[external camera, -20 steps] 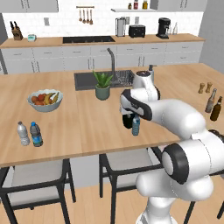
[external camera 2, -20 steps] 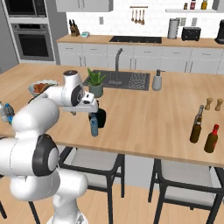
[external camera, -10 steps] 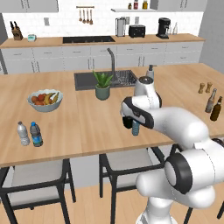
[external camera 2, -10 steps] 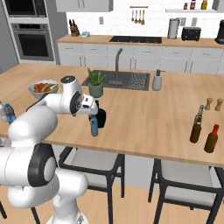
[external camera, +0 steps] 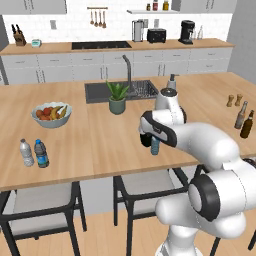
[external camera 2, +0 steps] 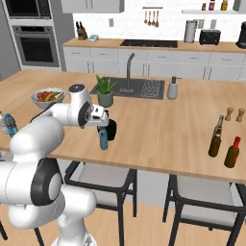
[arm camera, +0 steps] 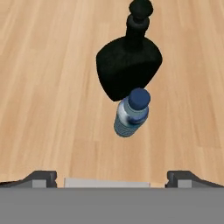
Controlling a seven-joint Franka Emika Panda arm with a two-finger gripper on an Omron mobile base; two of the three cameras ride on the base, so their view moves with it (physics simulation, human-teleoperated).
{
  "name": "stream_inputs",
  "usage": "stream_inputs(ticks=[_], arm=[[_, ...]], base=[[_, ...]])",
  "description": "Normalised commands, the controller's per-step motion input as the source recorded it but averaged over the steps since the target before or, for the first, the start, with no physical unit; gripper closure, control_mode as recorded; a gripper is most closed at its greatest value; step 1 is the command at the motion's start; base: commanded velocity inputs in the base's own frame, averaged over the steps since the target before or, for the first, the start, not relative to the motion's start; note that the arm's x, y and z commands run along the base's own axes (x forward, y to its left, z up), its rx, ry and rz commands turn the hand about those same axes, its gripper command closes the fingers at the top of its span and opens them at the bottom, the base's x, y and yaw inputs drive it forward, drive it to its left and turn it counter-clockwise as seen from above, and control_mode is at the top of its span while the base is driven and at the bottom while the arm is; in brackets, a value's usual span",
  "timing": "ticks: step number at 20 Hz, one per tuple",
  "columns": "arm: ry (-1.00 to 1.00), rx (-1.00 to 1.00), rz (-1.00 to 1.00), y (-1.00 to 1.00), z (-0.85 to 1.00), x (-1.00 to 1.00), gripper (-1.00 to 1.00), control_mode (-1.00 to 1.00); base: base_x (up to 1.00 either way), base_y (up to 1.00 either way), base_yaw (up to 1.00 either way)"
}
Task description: Move the plastic bottles in the middle to the plastics group, and the glass bottles in the middle to the glass group.
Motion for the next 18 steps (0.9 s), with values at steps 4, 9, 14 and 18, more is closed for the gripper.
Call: stream_inputs(ticks=[4,9,14,18], arm=[[-0.04,0.0,0.02,0.01,-0.05,0.06,-1.0,-1.0],[-0.05,0.0,0.02,-0.12,0.0,0.0,-1.0,-1.0],[-0.12,0.0,0.0,-0.04,0.1,-0.4,-1.0,-1.0],[-0.13,0.0,0.0,-0.02,0.0,-0.24,-1.0,-1.0]], base=[[0.0,0.0,0.0],[0.0,0.0,0.0],[0.0,0.0,0.0],[0.0,0.0,0.0]])
